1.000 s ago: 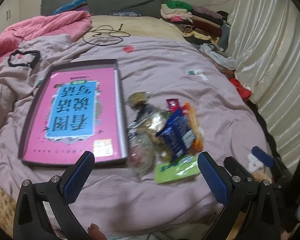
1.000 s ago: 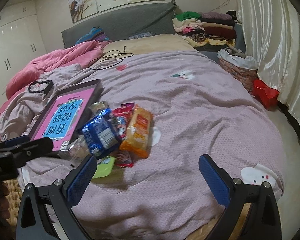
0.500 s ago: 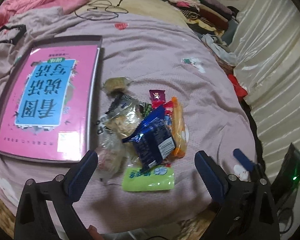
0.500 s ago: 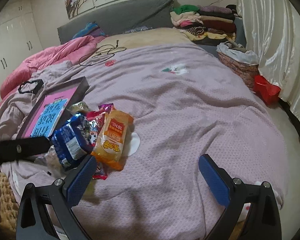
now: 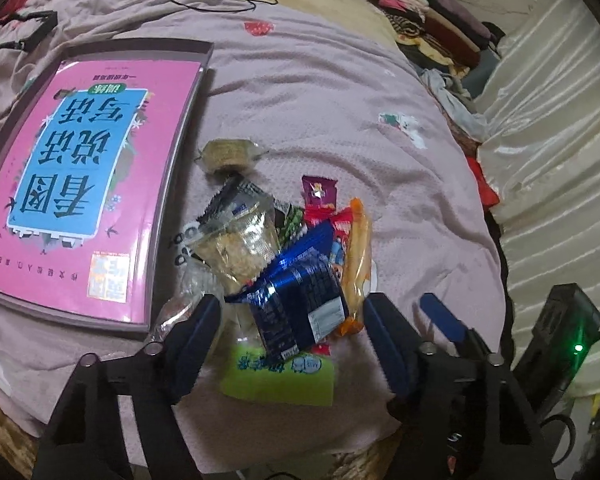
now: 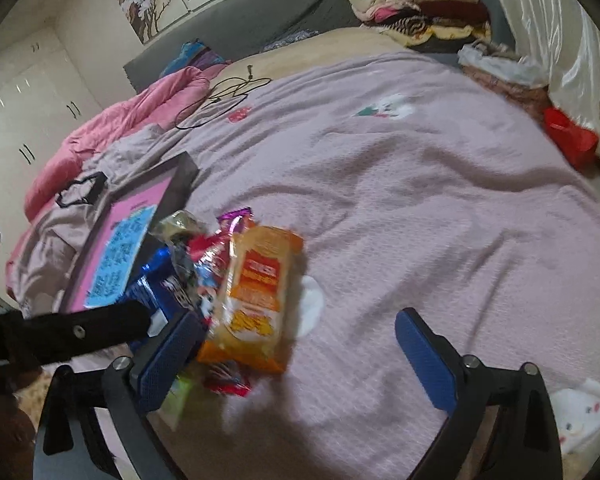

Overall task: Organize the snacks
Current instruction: 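Move left tool to blue packet while right tool approaches orange bread bag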

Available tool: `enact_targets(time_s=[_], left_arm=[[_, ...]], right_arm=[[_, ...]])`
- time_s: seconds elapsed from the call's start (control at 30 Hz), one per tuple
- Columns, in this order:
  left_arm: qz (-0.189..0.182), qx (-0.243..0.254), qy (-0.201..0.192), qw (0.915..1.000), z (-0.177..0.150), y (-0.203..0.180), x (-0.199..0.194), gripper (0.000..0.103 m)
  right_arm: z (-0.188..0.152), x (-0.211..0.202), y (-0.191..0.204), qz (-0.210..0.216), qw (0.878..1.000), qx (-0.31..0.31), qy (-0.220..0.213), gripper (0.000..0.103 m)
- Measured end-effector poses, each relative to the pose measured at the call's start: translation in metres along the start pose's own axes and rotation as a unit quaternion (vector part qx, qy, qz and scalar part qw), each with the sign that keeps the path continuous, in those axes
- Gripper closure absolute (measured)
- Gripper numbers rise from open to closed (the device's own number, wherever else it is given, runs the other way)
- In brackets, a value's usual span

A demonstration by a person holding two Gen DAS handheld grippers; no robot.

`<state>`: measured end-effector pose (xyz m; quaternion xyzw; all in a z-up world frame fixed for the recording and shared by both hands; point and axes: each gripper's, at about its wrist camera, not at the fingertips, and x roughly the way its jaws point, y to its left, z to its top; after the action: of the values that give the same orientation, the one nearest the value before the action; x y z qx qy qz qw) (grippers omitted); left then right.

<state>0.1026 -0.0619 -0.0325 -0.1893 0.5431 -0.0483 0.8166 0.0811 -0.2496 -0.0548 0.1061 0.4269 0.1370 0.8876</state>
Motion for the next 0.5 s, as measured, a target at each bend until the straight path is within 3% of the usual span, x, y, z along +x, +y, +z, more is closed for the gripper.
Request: enact_targets(time_s=[0.1, 0.2, 0.33, 0.5], left_arm=[[-0.001, 0.001, 0.005, 1.0, 0.003, 0.0, 0.003, 0.04], [0.0, -0.001, 0.009, 1.0, 0.003, 0.001, 0.006, 0.045], [0.0, 0.003, 0.012, 0.9999, 0.002, 0.0, 0.009, 0.052], [0.007, -0.007, 0.027, 0.9996, 0.001, -0.002, 0.018, 0.053]], right_arm=[[0.003, 0.011, 0.004, 0.008, 1.0, -0.008, 0.014, 0.028], [0.005, 0.02, 0.006, 0.016, 0.999, -0.014, 0.03, 0.038], [0.001, 0.024, 0.004, 0.018, 0.999, -0.025, 0.037, 0.047], [0.0, 0.032, 0.014, 0.017, 0.997, -0.06, 0.044, 0.056]])
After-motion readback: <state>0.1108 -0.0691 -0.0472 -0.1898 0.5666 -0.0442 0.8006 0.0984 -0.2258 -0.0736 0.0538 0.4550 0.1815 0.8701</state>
